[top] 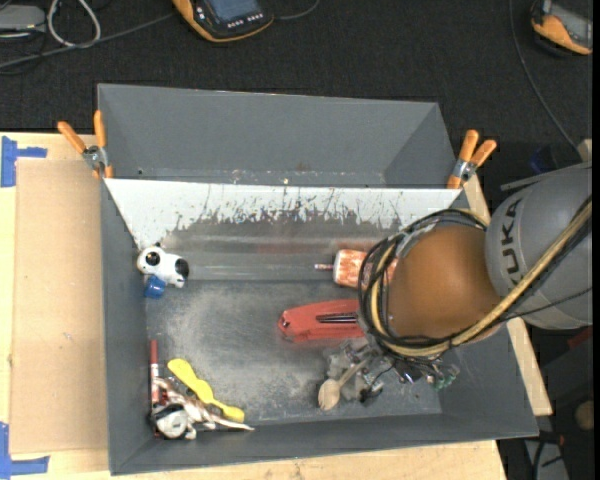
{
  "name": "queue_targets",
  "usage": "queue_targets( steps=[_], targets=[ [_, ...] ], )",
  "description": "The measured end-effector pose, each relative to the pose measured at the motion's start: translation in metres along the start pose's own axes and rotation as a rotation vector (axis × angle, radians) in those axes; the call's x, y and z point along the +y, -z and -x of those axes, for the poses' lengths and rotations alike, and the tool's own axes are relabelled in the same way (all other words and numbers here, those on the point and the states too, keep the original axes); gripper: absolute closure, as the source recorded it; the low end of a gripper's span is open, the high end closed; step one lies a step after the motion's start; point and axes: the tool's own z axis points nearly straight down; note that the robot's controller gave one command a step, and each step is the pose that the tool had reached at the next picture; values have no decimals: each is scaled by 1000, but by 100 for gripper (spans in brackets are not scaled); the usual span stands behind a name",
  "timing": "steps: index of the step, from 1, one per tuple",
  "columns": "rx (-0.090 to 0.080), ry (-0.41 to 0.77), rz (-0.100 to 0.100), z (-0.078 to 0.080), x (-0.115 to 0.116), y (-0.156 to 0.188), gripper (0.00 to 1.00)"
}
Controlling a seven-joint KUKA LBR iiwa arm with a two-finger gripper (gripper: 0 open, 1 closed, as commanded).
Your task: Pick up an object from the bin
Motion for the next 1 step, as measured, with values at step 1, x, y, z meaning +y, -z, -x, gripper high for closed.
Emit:
queue_targets(
  steps=[1],
  targets=[
    [3,-41,3,4,13,-9,100]
  ],
)
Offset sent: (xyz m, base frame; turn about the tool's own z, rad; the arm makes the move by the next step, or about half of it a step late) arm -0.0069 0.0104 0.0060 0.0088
